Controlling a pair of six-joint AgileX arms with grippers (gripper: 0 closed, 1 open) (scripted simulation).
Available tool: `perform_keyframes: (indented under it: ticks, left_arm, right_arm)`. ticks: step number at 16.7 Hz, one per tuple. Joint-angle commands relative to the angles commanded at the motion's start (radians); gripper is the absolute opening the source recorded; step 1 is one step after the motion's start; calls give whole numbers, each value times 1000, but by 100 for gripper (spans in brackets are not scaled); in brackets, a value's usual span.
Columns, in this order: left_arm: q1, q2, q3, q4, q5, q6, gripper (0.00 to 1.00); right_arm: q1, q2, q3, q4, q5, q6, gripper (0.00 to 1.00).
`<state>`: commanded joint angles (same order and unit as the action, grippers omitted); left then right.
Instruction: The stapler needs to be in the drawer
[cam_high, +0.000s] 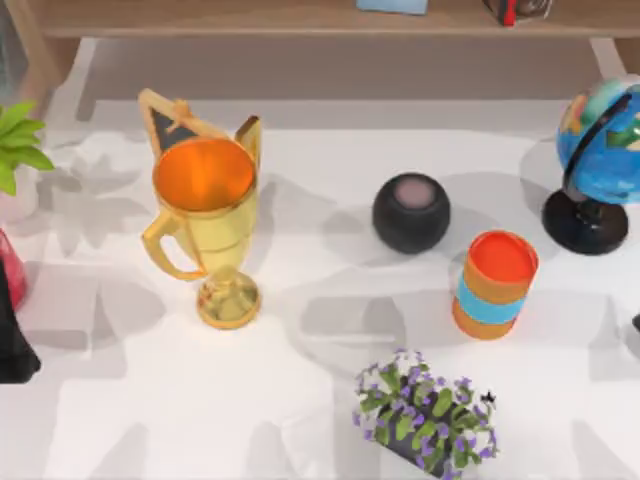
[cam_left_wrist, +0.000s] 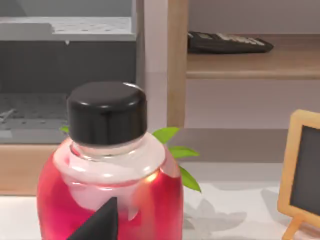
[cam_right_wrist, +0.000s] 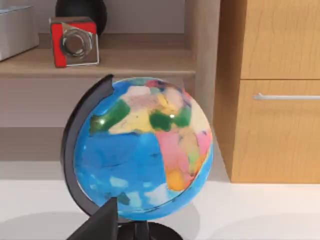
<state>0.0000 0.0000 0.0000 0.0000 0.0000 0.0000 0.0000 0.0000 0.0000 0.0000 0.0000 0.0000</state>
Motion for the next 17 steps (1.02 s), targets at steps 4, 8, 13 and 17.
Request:
perform_keyframes:
  ticks: [4,8,13,17]
  left_arm:
    - [0,0,0,0,0,0,100]
    - [0,0,0,0,0,0,100]
    - [0,0,0,0,0,0,100]
    - [0,0,0,0,0,0,100]
  right_arm:
    - [-7,28,14,15,-4,-19,100]
    - [-43,198,98,107,-35,-137,100]
    - [-115,571,273,300,-104,-386,100]
    - [-186,932,444,488,-171,-629,100]
